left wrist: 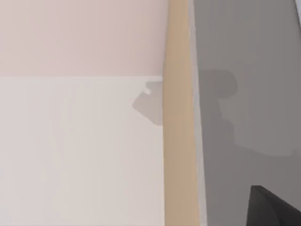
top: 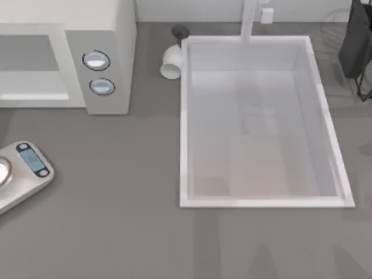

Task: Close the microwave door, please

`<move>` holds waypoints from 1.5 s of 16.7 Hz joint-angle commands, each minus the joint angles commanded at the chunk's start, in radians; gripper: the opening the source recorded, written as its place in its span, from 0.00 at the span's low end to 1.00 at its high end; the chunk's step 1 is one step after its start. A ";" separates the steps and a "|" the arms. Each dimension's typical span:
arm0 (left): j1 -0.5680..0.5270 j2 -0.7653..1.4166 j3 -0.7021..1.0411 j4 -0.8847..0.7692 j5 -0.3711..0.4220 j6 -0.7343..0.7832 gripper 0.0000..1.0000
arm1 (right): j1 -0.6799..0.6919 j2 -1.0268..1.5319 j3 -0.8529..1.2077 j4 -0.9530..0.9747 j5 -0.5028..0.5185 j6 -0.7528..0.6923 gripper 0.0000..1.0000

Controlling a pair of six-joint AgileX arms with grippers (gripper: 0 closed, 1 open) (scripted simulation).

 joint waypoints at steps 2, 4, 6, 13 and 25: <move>0.001 0.027 -0.059 0.098 0.001 0.001 0.00 | 0.000 0.000 0.000 0.000 0.000 0.000 1.00; 0.003 0.057 -0.123 0.208 0.002 0.003 0.00 | 0.000 0.000 0.000 0.000 0.000 0.000 1.00; 0.005 0.083 -0.178 0.279 0.004 0.004 0.00 | 0.000 0.000 0.000 0.000 0.000 0.000 1.00; -0.008 0.076 -0.220 0.315 0.000 -0.007 0.00 | 0.000 0.000 0.000 0.000 0.000 0.000 1.00; -0.170 -0.219 -0.589 0.492 -0.080 -0.186 0.00 | 0.000 0.000 0.000 0.000 0.000 0.000 1.00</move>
